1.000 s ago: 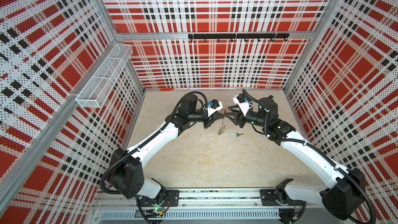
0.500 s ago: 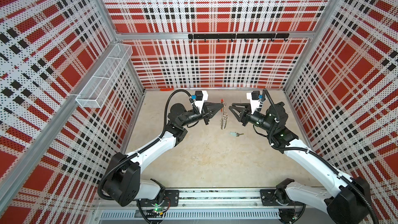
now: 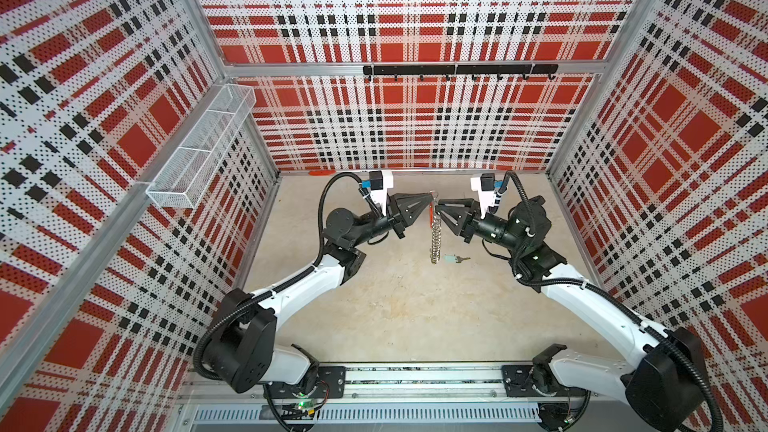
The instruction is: Put the keys on the keyring
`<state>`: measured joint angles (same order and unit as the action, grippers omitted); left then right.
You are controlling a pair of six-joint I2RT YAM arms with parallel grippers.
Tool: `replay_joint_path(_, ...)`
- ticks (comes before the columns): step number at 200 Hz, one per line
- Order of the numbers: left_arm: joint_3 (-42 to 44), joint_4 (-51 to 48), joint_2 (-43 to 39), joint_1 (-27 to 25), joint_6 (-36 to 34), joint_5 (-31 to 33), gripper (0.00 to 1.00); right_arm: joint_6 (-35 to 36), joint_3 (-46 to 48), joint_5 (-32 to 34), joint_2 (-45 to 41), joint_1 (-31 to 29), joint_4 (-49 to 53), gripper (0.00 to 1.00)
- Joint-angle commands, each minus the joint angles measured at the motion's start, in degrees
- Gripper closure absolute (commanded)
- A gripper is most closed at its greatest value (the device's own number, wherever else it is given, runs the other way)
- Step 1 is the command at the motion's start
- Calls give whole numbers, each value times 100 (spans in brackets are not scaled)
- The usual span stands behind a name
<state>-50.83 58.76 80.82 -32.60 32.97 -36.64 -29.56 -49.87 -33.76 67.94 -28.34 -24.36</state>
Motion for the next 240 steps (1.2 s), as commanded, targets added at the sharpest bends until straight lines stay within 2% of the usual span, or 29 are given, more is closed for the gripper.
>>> replay_joint_path(1,-8,337,31,-71,257,373,100,172,-145,383,-116,-35,221,65)
replay_joint_path(18,19,230,9,-106,183,468,100,490,-81,1103,-202,28,885,61)
replay_joint_path(55,29,-541,-206,-107,-203,675,100,956,303,2743,-133,250,2417,63)
replay_joint_path(82,-34,-1395,-417,-129,-208,1352,100,899,482,3411,346,249,3397,65)
replay_joint_path(134,256,-2217,-874,-133,-728,2631,100,850,690,4010,1387,-115,3618,64)
replay_joint_path(154,272,-2336,-920,-145,-766,2616,100,977,648,4183,1681,-137,3541,64)
replay_joint_path(187,319,-2353,-909,-213,-860,2556,100,1171,466,3858,2058,-167,3435,65)
replay_joint_path(240,302,-2439,-911,-311,-1073,2676,100,1330,219,3877,2522,-172,3324,70)
